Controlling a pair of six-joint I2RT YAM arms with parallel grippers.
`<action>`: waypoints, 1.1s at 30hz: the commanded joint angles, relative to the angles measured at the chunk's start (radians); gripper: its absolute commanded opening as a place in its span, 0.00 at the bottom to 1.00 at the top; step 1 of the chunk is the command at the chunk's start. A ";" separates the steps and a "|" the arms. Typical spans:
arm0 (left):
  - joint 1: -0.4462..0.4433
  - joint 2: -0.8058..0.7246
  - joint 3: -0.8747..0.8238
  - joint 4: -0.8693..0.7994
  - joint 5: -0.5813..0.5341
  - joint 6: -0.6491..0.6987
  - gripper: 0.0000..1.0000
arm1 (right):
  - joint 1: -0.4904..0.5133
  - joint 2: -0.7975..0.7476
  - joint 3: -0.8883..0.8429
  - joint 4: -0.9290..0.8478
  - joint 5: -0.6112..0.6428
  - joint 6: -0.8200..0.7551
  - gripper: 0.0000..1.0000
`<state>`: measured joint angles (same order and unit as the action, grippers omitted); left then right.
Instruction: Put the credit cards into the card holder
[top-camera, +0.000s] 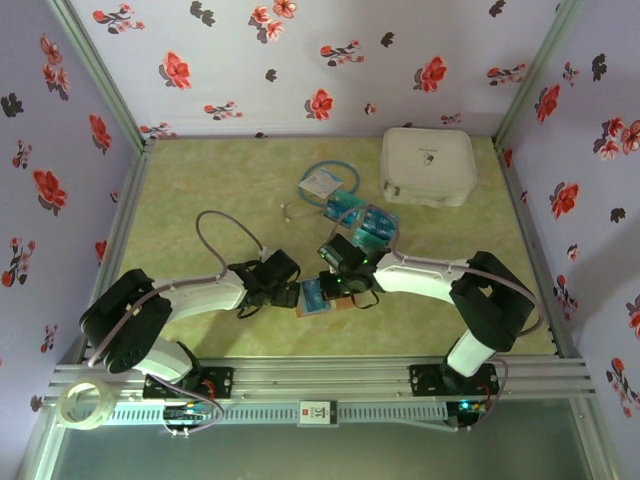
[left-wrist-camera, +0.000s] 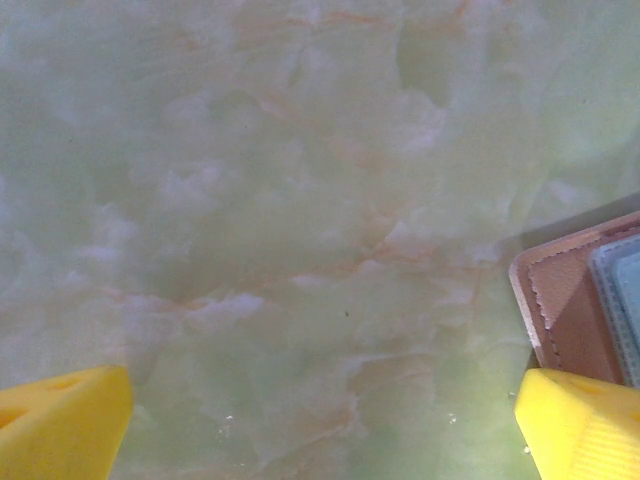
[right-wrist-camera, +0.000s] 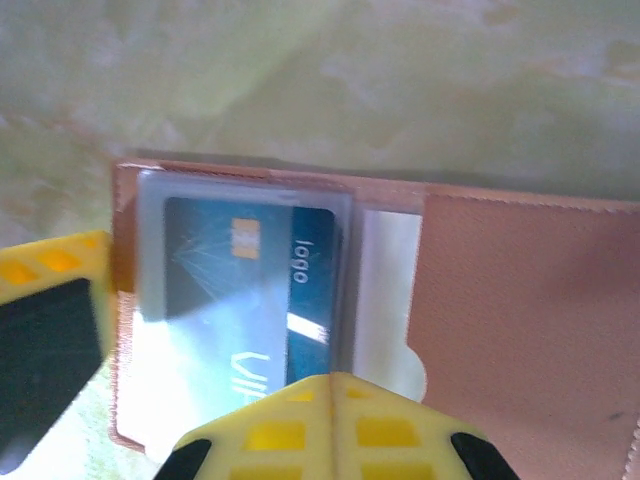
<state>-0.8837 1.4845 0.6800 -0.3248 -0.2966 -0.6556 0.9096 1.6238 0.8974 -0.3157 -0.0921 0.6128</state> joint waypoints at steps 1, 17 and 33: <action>-0.010 0.013 -0.005 0.007 -0.019 -0.004 1.00 | -0.007 0.018 -0.011 -0.015 0.033 0.010 0.00; -0.009 0.012 -0.007 0.007 -0.020 -0.006 1.00 | -0.002 0.073 -0.002 0.048 -0.036 0.023 0.00; -0.009 0.013 -0.013 0.011 -0.020 -0.006 1.00 | 0.018 0.099 0.031 0.065 -0.058 0.034 0.00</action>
<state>-0.8837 1.4845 0.6800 -0.3248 -0.2974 -0.6556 0.9119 1.6993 0.9062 -0.2741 -0.1307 0.6315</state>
